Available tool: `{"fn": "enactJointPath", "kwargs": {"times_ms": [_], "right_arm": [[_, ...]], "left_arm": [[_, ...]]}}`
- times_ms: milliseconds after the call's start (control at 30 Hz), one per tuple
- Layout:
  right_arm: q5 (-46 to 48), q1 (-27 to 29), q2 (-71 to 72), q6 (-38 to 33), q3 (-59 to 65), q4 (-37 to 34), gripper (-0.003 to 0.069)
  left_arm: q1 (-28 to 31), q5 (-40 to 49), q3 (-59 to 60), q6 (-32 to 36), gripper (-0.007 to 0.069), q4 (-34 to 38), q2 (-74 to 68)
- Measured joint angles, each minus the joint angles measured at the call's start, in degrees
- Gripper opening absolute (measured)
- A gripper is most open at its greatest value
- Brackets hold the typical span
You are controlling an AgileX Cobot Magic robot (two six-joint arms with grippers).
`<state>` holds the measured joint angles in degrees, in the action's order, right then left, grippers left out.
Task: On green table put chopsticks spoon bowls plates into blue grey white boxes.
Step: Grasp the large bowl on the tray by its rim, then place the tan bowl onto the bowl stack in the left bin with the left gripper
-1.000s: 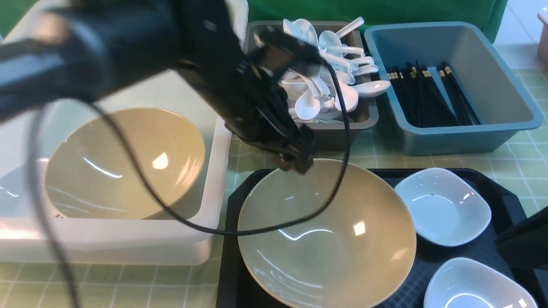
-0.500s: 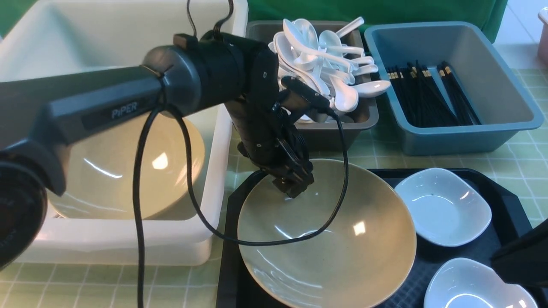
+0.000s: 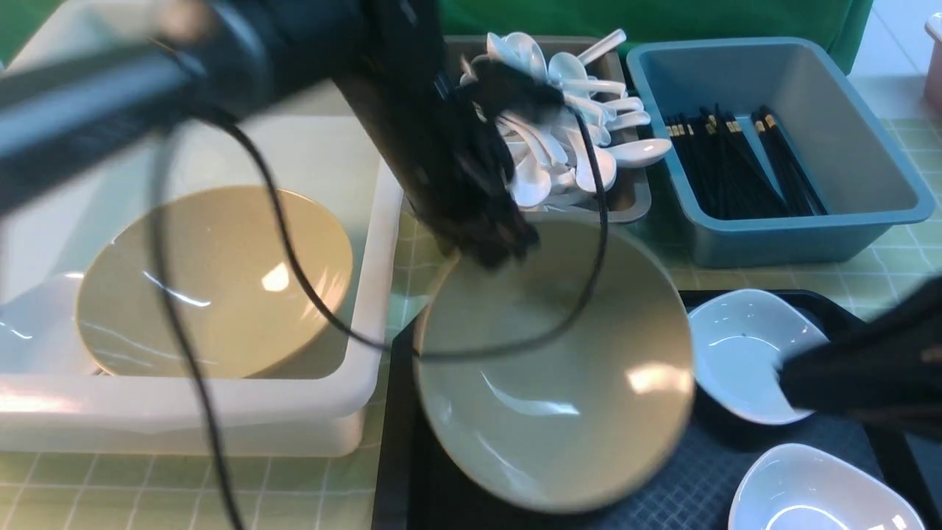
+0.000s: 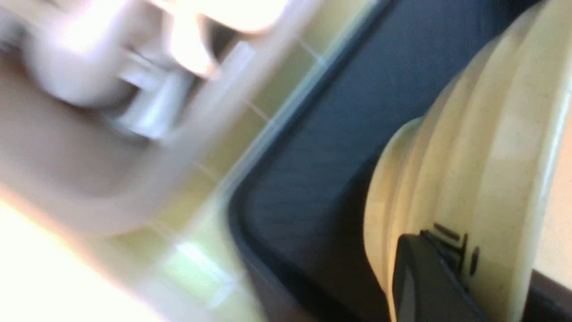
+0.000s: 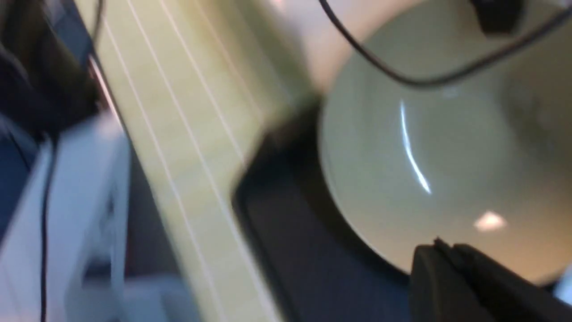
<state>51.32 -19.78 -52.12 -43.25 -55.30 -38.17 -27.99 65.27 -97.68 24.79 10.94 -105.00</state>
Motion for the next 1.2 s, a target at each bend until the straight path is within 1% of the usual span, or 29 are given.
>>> {"fn": "enactJointPath", "kwargs": {"times_ms": [33, 67, 133, 200, 233, 267, 300, 467, 500, 533, 567, 633, 667, 700, 733, 833, 933, 1100, 1200], "right_arm": [[-0.49, 0.0, 0.0, -1.1, 0.0, -1.12, 0.0043], [-1.82, 0.0, 0.0, -5.35, 0.0, -4.35, 0.0046], [-3.52, 0.0, 0.0, -10.91, 0.0, -9.32, 0.005], [-4.89, 0.0, 0.0, -14.32, 0.0, -12.75, 0.0055], [-5.89, 0.0, 0.0, -15.8, 0.0, -13.87, 0.0057], [-6.28, 0.0, 0.0, -16.02, 0.0, -14.2, 0.0057], [-7.2, 0.0, -0.1, -17.24, 0.0, -15.16, 0.0059], [-7.66, 0.0, -0.68, -19.97, 0.0, -15.83, 0.0064], [-7.66, 0.0, -0.68, -20.26, 0.0, -15.89, 0.0065], [-7.66, 0.0, -0.68, -20.48, 0.0, -16.03, 0.0066], [-7.66, 0.0, -0.68, -20.68, 0.0, -16.03, 0.0067], [-7.66, 0.0, -0.68, -20.97, 0.0, -16.03, 0.0069], [-7.61, 0.0, -0.68, -21.02, 0.0, -16.03, 0.007], [-7.61, 0.0, -0.68, -21.02, 0.0, -16.03, 0.0071], [-7.61, 0.0, -0.68, -21.02, 0.0, -16.07, 0.0073], [-7.61, 0.0, -0.68, -21.16, 0.0, -16.07, 0.0077], [-7.65, 0.0, -0.68, -21.16, 0.0, -16.07, 0.0079], [-7.72, 0.0, -0.68, -21.16, 0.0, -16.09, 0.0087], [-7.72, 0.0, -0.68, -21.16, 0.0, -16.17, 0.0091]], "left_arm": [[0.48, 0.51, -0.28, 0.0, 0.0017, 0.13, 0.32], [2.09, 1.97, -0.99, 0.0, 0.0016, 1.22, 2.71], [5.27, 4.0, -1.5, 0.0, 0.0016, 2.69, 6.47], [8.37, 5.5, -1.54, 0.11, 0.0016, 4.13, 9.54], [11.7, 6.52, -1.54, 0.26, 0.0016, 6.52, 12.09], [12.21, 6.79, -1.54, 0.36, 0.0016, 6.52, 12.09], [16.61, 7.37, -1.54, 1.02, 0.0016, 9.35, 14.99], [31.42, 7.73, -1.54, 1.53, 0.0016, 17.95, 21.01], [35.47, 7.86, -1.54, 1.23, 0.0016, 20.1, 21.63], [40.99, 7.79, -1.12, 0.22, 0.0016, 22.31, 21.82], [45.24, 7.42, -0.01, -1.58, 0.0016, 23.83, 21.7], [50.28, 6.75, 2.59, -4.59, 0.0015, 24.35, 20.9], [52.68, 6.03, 5.57, -7.2, 0.0015, 23.5, 19.65], [52.99, 6.03, 5.57, -7.2, 0.0015, 23.5, 19.65], [54.61, 4.95, 9.93, -9.49, 0.0015, 20.41, 17.59], [55.13, 4.4, 16.59, -10.32, 0.0017, 16.1, 14.55], [54.62, 5.73, 19.28, -10.32, 0.0017, 15.92, 13.16], [54.1, 5.41, 19.52, -10.32, 0.0017, 18.17, 13.15], [54.01, 5.14, 19.52, -11.58, 0.0017, 17.69, 12.69]]}}
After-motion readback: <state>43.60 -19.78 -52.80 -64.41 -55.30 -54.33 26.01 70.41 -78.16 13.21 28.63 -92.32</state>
